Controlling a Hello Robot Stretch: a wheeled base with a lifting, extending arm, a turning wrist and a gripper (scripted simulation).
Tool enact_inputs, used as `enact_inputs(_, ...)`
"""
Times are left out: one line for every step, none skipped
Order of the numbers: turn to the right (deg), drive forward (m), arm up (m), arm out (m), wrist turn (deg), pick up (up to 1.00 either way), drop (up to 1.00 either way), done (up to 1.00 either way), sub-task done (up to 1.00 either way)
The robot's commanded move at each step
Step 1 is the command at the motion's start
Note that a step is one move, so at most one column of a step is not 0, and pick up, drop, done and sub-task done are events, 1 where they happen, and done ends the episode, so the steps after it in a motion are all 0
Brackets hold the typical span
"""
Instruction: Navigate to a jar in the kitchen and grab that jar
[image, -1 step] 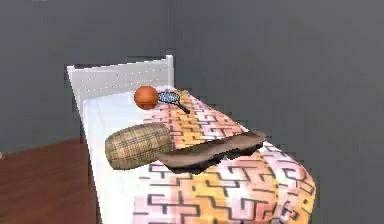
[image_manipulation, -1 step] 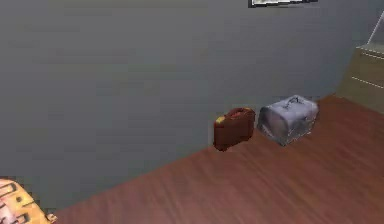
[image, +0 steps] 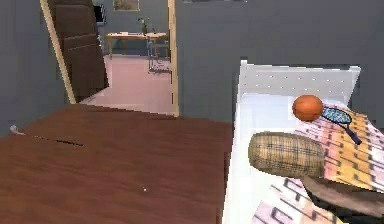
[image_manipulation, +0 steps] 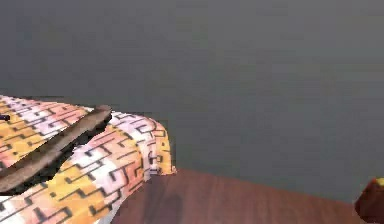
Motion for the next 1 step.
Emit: enact_inputs(-45.0,0.00,0.00,0.00,0.0,0.00,0.00,0.00,0.00)
